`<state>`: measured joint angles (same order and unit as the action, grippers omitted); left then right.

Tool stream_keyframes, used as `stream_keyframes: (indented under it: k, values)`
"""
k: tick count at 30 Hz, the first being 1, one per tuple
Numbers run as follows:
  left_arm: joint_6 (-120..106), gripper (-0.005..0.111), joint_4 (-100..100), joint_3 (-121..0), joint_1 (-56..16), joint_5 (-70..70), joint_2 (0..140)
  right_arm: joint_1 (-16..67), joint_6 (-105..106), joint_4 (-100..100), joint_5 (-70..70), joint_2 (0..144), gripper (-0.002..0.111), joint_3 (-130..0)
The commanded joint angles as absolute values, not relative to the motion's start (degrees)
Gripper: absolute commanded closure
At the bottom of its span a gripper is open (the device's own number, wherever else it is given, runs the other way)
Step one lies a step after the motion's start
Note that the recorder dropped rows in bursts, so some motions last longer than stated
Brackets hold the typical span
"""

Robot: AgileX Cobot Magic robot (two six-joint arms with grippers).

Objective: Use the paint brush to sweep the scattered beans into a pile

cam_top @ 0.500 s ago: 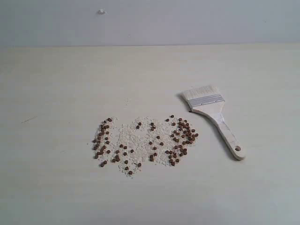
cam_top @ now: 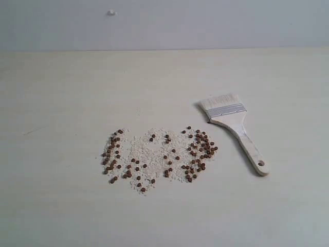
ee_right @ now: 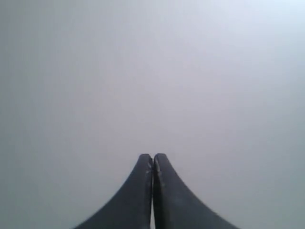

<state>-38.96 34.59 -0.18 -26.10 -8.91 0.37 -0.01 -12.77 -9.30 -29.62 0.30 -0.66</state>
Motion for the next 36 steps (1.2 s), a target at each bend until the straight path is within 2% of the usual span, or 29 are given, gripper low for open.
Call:
stream_keyframes:
  k: [1, 6, 10, 16, 18, 22, 26, 29, 32, 36]
  values:
    - [-39.04, 0.107, 34.77, 0.0, -26.42, -8.78, 0.0, -0.42, -14.24, -8.4, -25.96, 6.9, 0.108, -7.68]
    - [-39.04, 0.107, 34.77, 0.0, -26.42, -8.78, 0.0, -0.42, -12.28, -4.03, -6.49, 24.85, 0.108, -21.41]
    - [-39.04, 0.107, 34.77, 0.0, -26.42, -8.78, 0.0, 1.65, -9.07, -4.03, 17.58, 42.67, 0.108, -34.2]
    - [-39.04, 0.107, 34.77, 0.0, -26.42, -8.78, 0.0, 12.08, 1.38, -3.81, 48.01, 72.04, 0.108, -55.62]
    - [-39.04, 0.107, 34.77, 0.0, -26.42, -8.78, 0.0, 15.32, 0.61, -0.52, 52.71, 79.7, 0.108, -58.27]
    - [-39.04, 0.107, 34.77, 0.0, -26.42, -8.78, 0.0, 21.39, -9.72, 11.07, 55.13, 92.76, 0.108, -59.29]
    - [-39.04, 0.107, 34.77, 0.0, -26.42, -8.78, 0.0, 22.7, -8.55, 8.02, 43.28, 103.2, 0.107, -59.29]
    - [-39.04, 0.107, 34.77, 0.0, -26.42, -8.81, 0.0, 22.7, -1.66, 2.19, 39.66, 104.11, 0.095, -59.29]
    - [-39.04, 0.107, 34.77, 0.0, -26.42, -8.81, 0.0, 22.7, 2.79, 0.0, 38.06, 104.11, 0.078, -59.29]
    - [-39.04, 0.107, 34.77, 0.0, -26.42, -8.81, 0.0, 21.77, 2.79, 0.0, 33.95, 104.11, 0.07, -59.29]
